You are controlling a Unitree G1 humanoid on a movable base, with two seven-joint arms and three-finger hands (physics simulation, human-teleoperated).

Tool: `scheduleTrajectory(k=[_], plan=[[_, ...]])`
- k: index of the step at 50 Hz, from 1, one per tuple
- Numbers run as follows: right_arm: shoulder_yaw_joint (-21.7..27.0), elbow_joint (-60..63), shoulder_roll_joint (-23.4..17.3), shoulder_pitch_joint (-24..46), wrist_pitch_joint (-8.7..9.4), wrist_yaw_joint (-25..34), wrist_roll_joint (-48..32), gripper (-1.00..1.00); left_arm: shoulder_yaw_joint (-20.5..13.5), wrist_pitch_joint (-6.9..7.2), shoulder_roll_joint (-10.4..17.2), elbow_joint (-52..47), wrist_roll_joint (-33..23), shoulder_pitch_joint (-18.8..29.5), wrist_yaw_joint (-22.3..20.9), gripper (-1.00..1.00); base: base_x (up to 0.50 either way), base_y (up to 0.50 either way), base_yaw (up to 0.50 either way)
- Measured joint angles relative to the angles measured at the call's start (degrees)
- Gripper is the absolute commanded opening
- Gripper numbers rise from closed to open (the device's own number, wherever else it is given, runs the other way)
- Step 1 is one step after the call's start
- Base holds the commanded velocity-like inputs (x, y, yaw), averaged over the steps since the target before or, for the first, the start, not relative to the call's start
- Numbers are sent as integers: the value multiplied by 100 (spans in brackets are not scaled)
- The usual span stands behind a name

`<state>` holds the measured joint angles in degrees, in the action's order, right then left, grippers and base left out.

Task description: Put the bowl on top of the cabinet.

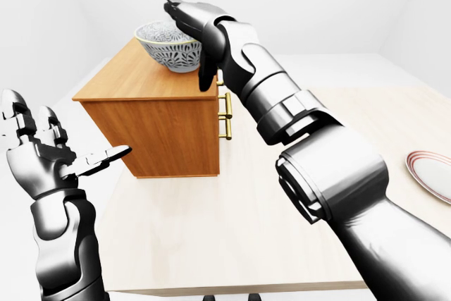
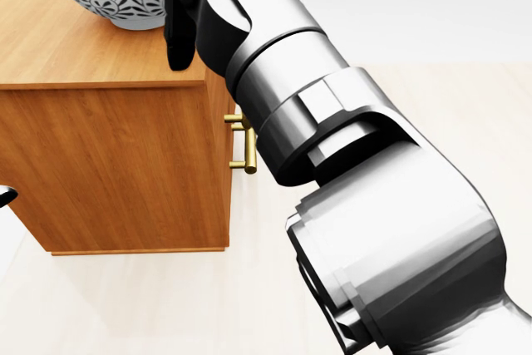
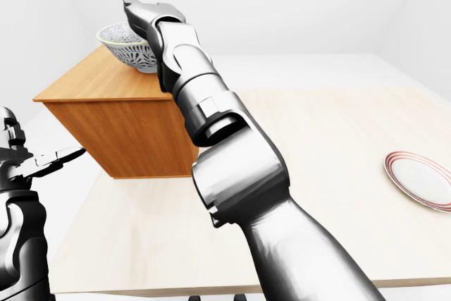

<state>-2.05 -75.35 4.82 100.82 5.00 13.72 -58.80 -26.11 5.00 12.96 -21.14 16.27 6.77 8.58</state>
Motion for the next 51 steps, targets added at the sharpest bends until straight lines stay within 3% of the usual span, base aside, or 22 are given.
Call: scheduleTrajectory(k=[13, 32, 51], plan=[[21, 29, -16, 265, 0, -90, 60, 100, 18, 0, -12, -4, -14, -5, -1, 100, 0, 0, 0], [410, 323, -271, 1918, 0, -429, 1049, 100, 45, 0, -36, -9, -50, -25, -17, 100, 0, 0, 0], [422, 898, -463, 1918, 0, -990, 2096, 100, 59, 0, -45, -30, -75, -25, -20, 100, 0, 0, 0]])
